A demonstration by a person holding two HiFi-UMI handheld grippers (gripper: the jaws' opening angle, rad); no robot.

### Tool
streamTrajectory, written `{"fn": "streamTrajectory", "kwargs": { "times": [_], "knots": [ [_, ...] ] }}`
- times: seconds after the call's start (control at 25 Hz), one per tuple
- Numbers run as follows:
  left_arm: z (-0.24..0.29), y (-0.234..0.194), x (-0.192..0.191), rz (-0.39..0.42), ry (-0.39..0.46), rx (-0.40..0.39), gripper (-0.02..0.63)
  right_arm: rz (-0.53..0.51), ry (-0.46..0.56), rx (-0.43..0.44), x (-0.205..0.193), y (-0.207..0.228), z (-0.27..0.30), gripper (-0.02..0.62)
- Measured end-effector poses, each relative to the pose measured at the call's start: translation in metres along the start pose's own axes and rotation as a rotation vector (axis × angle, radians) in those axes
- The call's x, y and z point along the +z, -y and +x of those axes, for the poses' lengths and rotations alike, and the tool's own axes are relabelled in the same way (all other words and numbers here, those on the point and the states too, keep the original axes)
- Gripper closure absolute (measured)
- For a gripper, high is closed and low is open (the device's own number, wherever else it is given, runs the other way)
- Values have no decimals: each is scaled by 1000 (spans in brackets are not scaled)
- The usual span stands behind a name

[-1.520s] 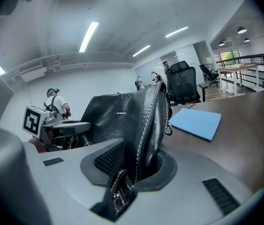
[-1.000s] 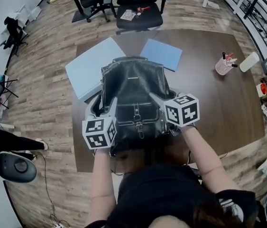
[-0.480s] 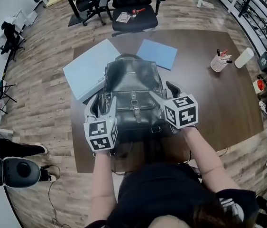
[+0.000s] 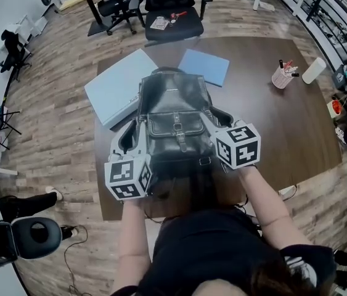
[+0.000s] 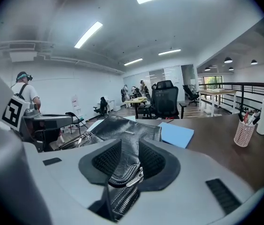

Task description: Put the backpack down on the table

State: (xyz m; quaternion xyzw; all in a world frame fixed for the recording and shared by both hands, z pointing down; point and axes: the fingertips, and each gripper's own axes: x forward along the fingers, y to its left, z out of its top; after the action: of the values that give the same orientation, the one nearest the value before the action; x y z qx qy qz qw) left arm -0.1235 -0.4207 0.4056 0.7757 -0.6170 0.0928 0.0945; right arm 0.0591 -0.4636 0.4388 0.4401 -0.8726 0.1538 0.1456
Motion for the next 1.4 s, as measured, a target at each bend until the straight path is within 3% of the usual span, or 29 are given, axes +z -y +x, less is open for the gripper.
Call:
{"fn": "streamTrajectory", "kwargs": {
  "times": [0.32,1.4],
  "knots": [
    [-25,-1,3,3,10,-34,538,-15,30,-48,1,-22,-21,561],
    [-95,4,-14,27,-22,-101,548,2,61,-96,-17,-85,-74,578]
  ]
}}
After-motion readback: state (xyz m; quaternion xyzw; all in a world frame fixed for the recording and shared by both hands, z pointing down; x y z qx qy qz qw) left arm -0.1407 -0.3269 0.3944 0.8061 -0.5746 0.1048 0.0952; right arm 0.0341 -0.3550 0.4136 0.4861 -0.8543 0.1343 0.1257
